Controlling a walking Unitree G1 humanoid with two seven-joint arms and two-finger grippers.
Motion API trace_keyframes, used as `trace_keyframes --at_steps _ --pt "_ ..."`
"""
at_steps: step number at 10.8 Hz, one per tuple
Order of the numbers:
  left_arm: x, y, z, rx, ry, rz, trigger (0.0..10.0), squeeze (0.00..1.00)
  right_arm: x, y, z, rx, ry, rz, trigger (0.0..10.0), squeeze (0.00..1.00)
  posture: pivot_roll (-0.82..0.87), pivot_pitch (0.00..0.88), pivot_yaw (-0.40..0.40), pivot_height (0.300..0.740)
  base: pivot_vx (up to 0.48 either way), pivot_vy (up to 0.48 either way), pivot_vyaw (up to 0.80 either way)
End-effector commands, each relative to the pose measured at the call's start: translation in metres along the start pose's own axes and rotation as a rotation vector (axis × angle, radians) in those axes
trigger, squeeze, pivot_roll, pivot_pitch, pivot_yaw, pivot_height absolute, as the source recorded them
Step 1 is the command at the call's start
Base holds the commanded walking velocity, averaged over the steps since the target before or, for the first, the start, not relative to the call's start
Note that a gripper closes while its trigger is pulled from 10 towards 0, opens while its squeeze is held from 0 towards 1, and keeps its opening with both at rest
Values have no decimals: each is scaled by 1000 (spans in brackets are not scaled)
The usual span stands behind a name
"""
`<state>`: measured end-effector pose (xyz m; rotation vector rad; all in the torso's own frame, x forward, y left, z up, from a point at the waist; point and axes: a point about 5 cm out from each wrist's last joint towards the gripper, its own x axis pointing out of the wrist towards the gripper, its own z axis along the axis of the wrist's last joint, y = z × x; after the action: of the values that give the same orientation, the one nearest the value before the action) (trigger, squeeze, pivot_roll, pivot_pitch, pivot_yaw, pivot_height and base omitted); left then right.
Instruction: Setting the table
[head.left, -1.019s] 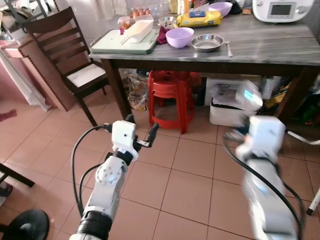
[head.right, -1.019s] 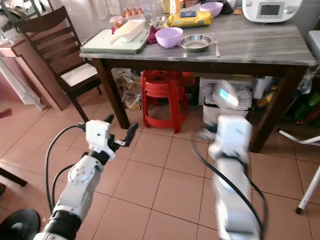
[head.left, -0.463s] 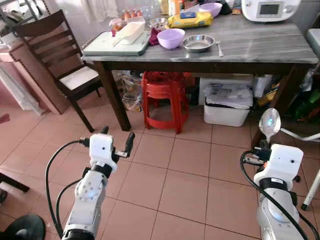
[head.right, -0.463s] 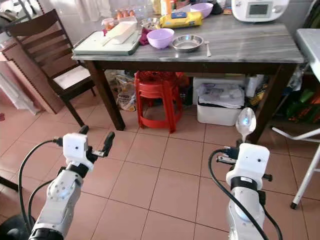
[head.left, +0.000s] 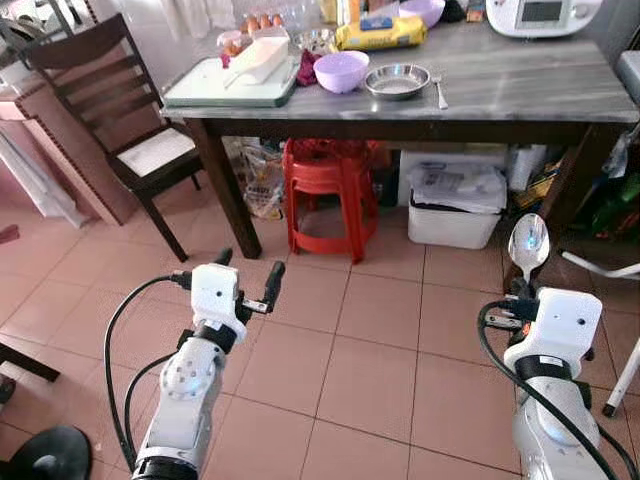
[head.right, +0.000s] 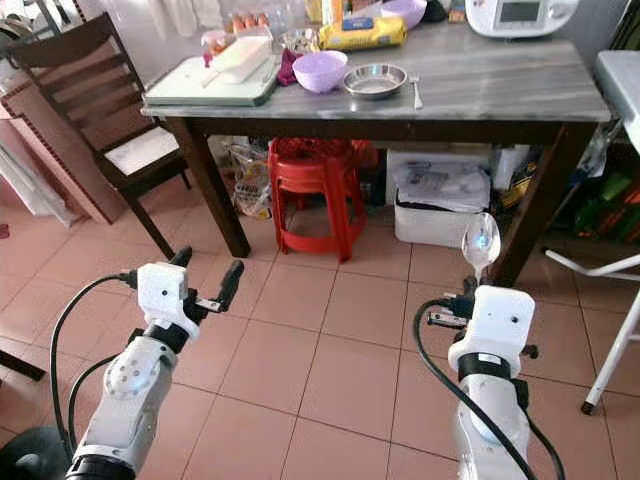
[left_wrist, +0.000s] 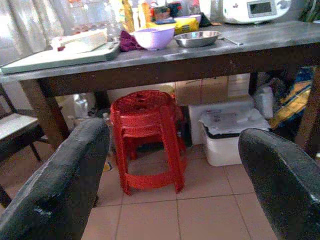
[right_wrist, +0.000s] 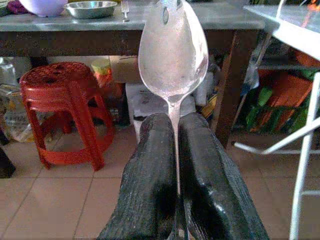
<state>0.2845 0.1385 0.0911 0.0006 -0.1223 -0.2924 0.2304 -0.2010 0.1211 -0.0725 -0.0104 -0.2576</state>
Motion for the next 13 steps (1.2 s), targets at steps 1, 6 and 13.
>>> trace_keyframes --at_steps 1,6,13 --pt "0 3 4 -2 -3 -4 10000 0 2 2 6 18 -17 3 10000 0 -148 75 142 740 0 0 -800" --pt "2 -4 4 -42 -2 -34 10000 0 10 5 9 17 -35 34 10000 0 -139 60 126 740 130 0 -564" --pt "2 -7 2 -57 11 -65 10000 0 11 7 8 22 -28 35 10000 0 -145 58 131 740 361 0 -454"
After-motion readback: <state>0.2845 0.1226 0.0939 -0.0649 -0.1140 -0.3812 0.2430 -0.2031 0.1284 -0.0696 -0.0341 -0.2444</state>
